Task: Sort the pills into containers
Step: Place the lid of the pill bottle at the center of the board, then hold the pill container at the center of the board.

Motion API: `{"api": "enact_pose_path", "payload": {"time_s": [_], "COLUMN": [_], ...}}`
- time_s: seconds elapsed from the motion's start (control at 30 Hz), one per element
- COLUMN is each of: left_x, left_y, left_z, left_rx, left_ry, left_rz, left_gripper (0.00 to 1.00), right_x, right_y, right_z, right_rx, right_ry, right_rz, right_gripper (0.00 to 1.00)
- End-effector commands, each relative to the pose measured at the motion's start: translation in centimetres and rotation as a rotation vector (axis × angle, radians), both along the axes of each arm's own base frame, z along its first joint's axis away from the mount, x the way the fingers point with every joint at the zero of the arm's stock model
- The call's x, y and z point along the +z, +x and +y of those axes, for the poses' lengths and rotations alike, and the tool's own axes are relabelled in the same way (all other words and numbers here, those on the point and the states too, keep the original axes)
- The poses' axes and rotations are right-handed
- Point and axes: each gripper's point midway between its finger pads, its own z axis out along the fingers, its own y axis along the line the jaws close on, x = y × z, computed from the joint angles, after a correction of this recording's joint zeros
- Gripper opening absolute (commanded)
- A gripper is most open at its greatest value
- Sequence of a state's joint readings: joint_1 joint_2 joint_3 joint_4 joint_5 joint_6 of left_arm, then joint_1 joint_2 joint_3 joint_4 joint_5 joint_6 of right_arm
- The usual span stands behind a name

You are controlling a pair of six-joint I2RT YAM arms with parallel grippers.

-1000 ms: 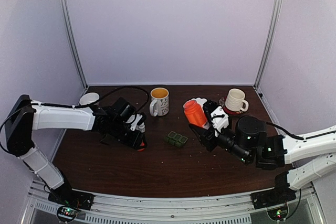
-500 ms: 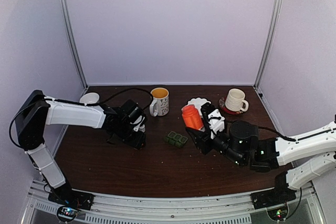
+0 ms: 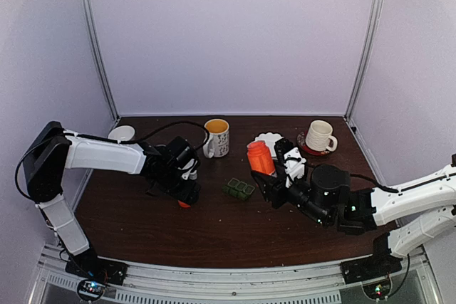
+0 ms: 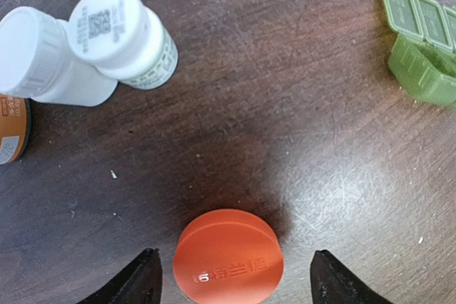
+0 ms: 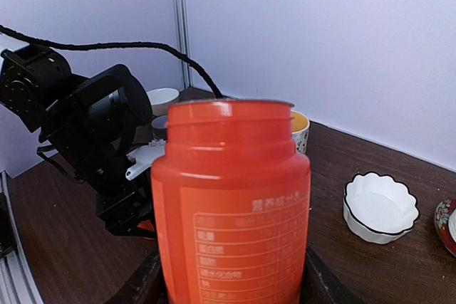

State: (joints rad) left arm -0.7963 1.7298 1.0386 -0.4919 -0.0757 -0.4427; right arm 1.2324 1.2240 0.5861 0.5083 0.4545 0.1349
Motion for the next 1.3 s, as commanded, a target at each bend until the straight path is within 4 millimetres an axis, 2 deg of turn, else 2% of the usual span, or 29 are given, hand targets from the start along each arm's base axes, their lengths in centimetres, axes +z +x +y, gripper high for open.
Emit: {"api": "enact_pose_path", "payload": {"time_s": [0.0, 0.07, 0.2, 0.3, 0.43, 0.53, 0.77, 1.03, 1.27], "left_x": [1.3, 2.1, 4.2, 5.7, 7.4, 8.1, 7.9, 6.6, 5.0], "left_y": [0.7, 0.7, 0.8, 1.0, 1.6, 2.8, 5.0, 5.6, 5.4], "left_z": [-0.8, -1.0, -2.0, -3.3, -5.9, -7.1, -8.4, -9.7, -10.0], "left_rx": [-0.015, -0.019, -0.032, -0.033, -0.049, -0.039, -0.021, -0.046, -0.054], "left_ry": [-0.015, -0.024, -0.071, -0.156, -0.299, -0.312, -0.277, -0.280, -0.295], "left_rz": [-0.043, -0.063, -0.129, -0.175, -0.200, -0.211, -0.230, -0.204, -0.192], "left_gripper": [0.78, 0.82, 0.81, 0.78, 0.75, 0.73, 0.72, 0.68, 0.67], "right_x": [0.5, 0.4, 0.1, -0.5, -0.9, -1.0, -1.1, -2.4, -5.0], "right_y": [0.5, 0.6, 0.9, 1.3, 1.1, 0.9, 0.6, 0.5, 0.2], "right_z": [-0.8, -1.3, -2.4, -3.3, -3.1, -3.4, -3.7, -3.5, -1.2], "right_rx": [-0.047, -0.063, -0.113, -0.165, -0.143, -0.140, -0.123, -0.113, -0.033], "right_ry": [0.036, 0.049, 0.078, 0.081, 0.056, 0.067, 0.056, 0.029, -0.077], "right_rz": [0.006, 0.008, 0.027, 0.045, 0.051, 0.052, 0.050, 0.075, 0.126], "right_gripper": [0.00, 0.00, 0.00, 0.00, 0.00, 0.00, 0.00, 0.00, 0.00]}}
